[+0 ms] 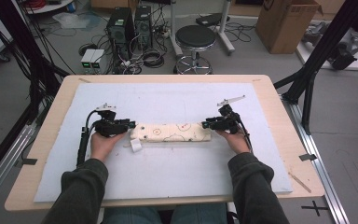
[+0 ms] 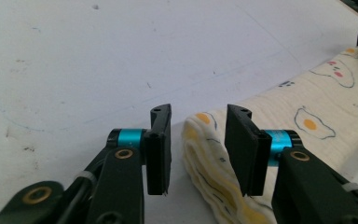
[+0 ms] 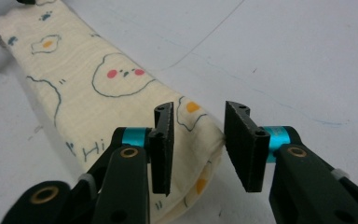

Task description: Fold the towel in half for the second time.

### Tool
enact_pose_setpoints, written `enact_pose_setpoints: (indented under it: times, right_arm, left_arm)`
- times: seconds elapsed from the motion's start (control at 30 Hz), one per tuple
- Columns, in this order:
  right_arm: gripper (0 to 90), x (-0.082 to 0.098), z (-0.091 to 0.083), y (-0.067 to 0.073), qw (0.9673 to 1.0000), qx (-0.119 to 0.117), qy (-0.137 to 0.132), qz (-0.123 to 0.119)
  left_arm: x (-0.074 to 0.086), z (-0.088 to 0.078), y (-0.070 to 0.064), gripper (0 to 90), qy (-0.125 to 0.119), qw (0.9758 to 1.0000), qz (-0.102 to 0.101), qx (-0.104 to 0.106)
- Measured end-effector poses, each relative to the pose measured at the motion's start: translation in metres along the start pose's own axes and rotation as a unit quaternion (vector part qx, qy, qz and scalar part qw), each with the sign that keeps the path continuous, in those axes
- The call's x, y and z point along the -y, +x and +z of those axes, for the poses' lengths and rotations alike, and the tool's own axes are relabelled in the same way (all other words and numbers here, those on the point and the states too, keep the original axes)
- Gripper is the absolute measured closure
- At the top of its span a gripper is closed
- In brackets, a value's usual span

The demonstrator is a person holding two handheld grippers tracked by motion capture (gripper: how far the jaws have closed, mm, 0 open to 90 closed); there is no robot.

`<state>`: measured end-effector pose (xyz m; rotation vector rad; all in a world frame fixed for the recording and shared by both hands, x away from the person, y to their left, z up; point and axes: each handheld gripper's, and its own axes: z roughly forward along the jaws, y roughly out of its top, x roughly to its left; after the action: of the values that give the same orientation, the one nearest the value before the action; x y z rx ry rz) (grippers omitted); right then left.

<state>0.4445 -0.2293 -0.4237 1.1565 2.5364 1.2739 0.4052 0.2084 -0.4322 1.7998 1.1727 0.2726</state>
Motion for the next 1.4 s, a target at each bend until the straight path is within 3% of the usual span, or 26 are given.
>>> enact_pose_setpoints:
  times: [0.37,0.67,0.9,1.13,1.4]
  right_arm:
    - [47.8,-0.002,-0.012,0.008,0.9996,-0.007,-0.027,-0.004]
    - [38.8,-0.003,-0.018,0.013,0.9991,-0.013,-0.04,0.002]
    - [31.3,-0.004,-0.021,0.017,0.9989,-0.013,-0.045,0.004]
    - [25.4,-0.004,-0.025,0.02,0.9987,-0.006,-0.051,0.002]
    - [15.4,-0.005,-0.03,0.025,0.9984,0.008,-0.056,-0.005]
  left_arm:
    - [-0.003,-0.01,-0.008,53.6,-0.003,0.9996,0.025,0.012]
    - [-0.005,-0.019,-0.012,49.5,-0.016,0.9994,0.028,0.015]
    - [-0.005,-0.026,-0.014,48.8,-0.012,0.9988,0.042,0.02]
    - [-0.006,-0.033,-0.013,44.8,-0.02,0.9989,0.038,0.02]
    - [-0.006,-0.039,-0.014,33.6,-0.023,0.9987,0.039,0.022]
